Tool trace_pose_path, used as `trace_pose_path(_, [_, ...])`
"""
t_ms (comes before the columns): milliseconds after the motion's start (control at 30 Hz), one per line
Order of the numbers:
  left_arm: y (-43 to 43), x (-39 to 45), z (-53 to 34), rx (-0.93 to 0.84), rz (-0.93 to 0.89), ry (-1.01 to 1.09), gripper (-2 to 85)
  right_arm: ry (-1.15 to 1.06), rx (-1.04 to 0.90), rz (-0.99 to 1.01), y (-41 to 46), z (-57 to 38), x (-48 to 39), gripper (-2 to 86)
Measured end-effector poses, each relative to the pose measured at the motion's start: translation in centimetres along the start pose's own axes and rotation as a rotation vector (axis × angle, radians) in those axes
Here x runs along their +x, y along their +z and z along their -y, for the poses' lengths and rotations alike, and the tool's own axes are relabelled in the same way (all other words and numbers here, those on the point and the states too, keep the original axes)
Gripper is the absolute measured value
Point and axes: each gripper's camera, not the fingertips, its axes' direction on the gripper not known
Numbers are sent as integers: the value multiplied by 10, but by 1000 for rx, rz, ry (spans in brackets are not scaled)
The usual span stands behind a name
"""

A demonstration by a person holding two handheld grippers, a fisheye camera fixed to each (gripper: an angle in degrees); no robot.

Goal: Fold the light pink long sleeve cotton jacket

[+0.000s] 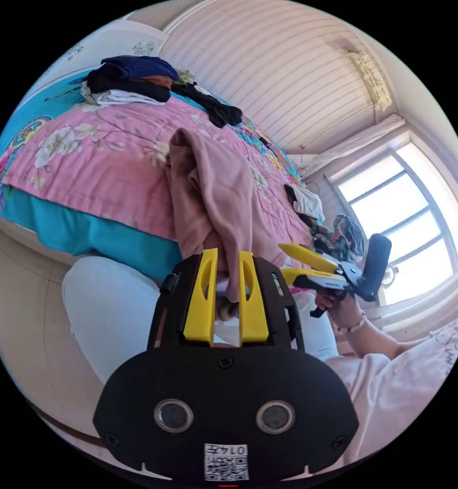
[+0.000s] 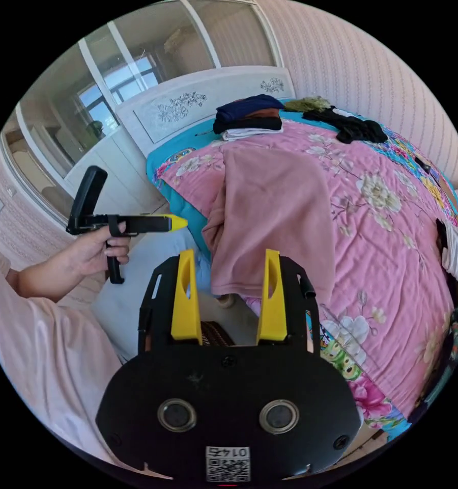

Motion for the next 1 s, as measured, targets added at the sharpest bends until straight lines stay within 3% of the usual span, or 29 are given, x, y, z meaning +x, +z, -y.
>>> trace_pose_path(167, [30,-9,12,-35,118,-29,113,84,-83,-56,27,-3,3,204])
trace_pose_path(300, [79,-9,7,-253,79,-112,121,65,-158,-179,45,-18,13,149])
trace_pose_path(467, [87,-1,-1,-284,9,-117,61,133,-162,-39,13,-37,47,34])
trace_pose_path(700, [12,41,-2,-46,-101,65,42,393,208,268,-105,-88,136,11])
trace_pose_path(833, [-32,92,35,117,-85,219,38,391,355,265,-162,-115,158,8])
trace_pose_path(1000, [-46,198,100,180,-22,516,39,427,491,363,-198,-152,178,8])
